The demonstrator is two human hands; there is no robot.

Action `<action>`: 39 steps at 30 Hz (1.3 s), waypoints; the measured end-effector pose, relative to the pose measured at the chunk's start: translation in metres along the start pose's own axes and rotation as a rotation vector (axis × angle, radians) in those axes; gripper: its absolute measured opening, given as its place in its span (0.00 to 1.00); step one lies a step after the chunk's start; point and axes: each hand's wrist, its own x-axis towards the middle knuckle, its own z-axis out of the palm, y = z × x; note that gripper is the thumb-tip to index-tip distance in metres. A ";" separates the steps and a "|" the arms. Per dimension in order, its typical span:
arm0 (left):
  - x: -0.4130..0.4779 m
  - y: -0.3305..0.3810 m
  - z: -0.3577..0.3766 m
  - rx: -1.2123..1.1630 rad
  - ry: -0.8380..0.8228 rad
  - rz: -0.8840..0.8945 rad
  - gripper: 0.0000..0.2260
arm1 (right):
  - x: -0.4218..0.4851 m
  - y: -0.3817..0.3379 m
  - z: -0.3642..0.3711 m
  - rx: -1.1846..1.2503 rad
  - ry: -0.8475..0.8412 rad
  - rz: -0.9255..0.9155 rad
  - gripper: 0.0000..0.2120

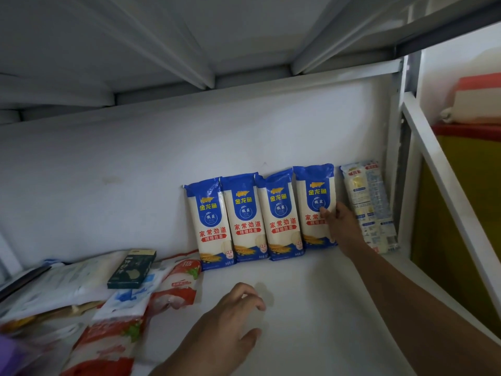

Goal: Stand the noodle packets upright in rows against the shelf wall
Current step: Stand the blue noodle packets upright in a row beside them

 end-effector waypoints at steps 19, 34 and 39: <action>0.006 0.006 0.006 0.099 -0.109 -0.021 0.16 | 0.002 0.000 0.004 -0.004 0.039 0.047 0.13; 0.057 0.013 0.003 0.250 0.057 0.034 0.29 | -0.008 0.009 -0.009 -0.078 0.076 -0.033 0.13; 0.166 0.033 -0.018 0.474 0.313 0.070 0.38 | -0.007 0.008 -0.009 -0.067 0.046 -0.065 0.11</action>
